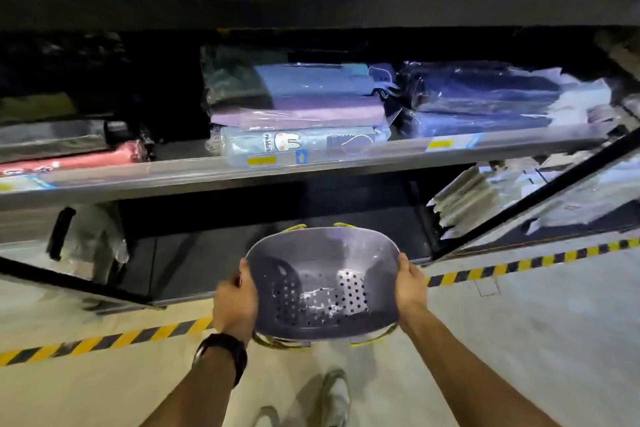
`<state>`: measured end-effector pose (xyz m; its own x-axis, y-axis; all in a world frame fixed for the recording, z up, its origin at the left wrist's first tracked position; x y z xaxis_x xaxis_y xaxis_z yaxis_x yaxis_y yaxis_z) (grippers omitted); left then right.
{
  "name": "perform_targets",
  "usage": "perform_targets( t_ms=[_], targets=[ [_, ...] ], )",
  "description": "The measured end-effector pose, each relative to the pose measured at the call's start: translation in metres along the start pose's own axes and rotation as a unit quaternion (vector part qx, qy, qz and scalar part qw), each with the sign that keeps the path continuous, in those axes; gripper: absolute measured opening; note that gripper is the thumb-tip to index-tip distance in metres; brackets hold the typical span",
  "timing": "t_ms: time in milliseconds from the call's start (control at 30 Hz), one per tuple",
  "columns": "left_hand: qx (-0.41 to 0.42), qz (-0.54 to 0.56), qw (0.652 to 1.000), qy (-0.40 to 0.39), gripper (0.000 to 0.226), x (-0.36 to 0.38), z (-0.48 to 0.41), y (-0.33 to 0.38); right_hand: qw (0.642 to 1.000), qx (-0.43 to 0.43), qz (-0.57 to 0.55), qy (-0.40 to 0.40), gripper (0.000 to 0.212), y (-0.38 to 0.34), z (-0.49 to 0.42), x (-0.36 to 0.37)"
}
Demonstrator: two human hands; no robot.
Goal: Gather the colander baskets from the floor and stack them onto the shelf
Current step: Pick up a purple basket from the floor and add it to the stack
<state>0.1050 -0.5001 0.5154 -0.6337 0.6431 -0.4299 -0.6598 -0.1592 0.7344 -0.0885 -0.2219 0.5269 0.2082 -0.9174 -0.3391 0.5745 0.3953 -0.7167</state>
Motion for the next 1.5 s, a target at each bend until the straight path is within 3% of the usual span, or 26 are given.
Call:
perform_targets(
  t_ms=[200,533,733,933,1267,1500],
  targets=[
    [0.006,-0.045,0.998,0.047,0.076,0.025,-0.028,-0.020,0.999,0.038,0.004,-0.038,0.045,0.021,-0.063,0.028],
    [-0.074,-0.074,0.993,0.053,0.061,0.081,-0.099,-0.100,0.997,0.067,0.017,-0.040,0.043,0.083,-0.143,0.070],
    [-0.069,-0.050,0.995,0.060,0.042,0.090,-0.111,-0.157,0.997,0.061,0.035,-0.031,0.043,0.128,-0.159,0.088],
    [-0.065,-0.084,0.991,0.079,0.054,0.098,-0.113,-0.170,0.999,0.037,0.014,-0.037,0.030,0.143,-0.164,0.091],
    [-0.077,-0.017,0.992,0.094,0.045,0.100,-0.112,-0.176,0.995,0.088,-0.030,-0.041,0.047,0.154,-0.164,0.092],
    [-0.104,0.001,0.991,0.082,0.052,0.102,-0.117,-0.185,0.992,0.100,-0.061,-0.054,0.036,0.153,-0.163,0.091]
  ],
)
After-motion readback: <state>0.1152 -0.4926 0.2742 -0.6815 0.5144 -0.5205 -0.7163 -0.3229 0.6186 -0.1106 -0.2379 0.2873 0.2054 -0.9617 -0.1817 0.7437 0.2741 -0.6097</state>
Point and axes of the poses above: each hand's wrist, its own z-axis away from the middle knuckle, its own x-axis out of the palm, y = z × x, the point moved 6 cm from there along -z, towards the middle knuckle, and after that the axes turned 7 degrees about -y, right-handed, at the moved point
